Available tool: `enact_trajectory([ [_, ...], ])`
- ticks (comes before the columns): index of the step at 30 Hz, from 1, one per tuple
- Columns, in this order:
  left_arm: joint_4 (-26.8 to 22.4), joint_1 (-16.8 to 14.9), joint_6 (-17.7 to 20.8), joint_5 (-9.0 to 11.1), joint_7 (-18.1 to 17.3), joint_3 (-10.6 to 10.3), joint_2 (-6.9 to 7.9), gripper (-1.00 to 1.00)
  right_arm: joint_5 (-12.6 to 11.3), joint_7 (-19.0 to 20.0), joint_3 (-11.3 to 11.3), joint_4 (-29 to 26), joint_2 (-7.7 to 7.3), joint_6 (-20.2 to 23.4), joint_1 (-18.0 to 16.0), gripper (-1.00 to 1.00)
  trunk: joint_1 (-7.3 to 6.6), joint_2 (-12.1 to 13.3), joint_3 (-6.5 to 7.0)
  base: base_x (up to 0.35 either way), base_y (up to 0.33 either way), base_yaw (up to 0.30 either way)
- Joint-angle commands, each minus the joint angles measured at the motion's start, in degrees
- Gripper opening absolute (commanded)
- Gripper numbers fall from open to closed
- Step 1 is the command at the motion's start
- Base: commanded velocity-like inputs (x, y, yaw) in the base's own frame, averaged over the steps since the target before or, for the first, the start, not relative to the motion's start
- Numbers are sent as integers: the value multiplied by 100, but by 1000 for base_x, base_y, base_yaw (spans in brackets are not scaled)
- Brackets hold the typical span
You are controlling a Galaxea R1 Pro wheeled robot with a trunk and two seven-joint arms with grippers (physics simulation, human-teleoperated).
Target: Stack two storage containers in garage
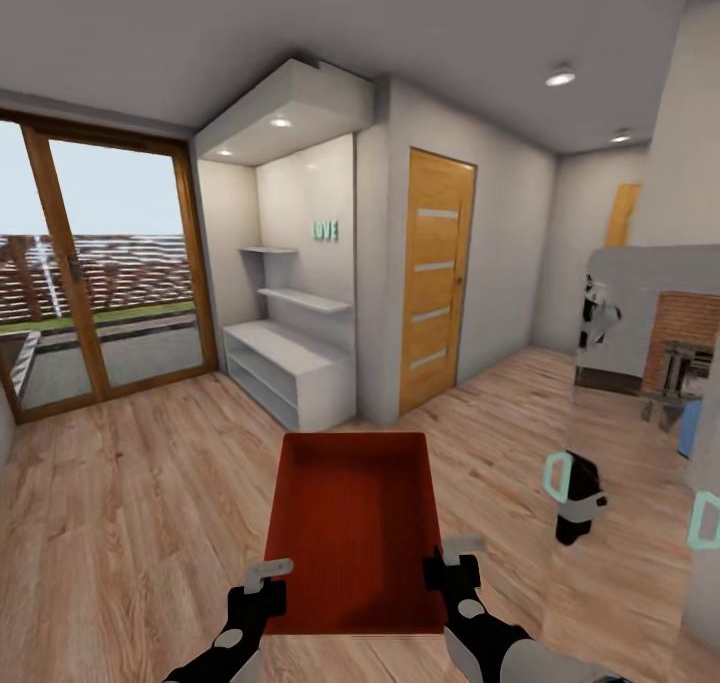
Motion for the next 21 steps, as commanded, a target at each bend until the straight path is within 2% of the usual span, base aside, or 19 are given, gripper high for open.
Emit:
enact_trajectory([
  [1,-23,-7,-90,-101,55,87,2,-100,-48,178,-226,17,3,7,-4,-100,4,-6,-8,322,0,0],
  [8,-18,-7,-86,-101,55,87,1,-100,-56,178,-229,18,-4,14,-7,-100,4,-6,-8,322,0,-72],
  [15,-10,-7,-82,-101,55,87,1,-100,-57,178,-232,18,-4,13,-7,-100,4,-6,-8,322,4,-251],
  [21,-3,-7,-82,-101,56,87,1,-100,-57,178,-232,16,-4,8,-8,-100,4,-6,-8,322,96,-276],
])
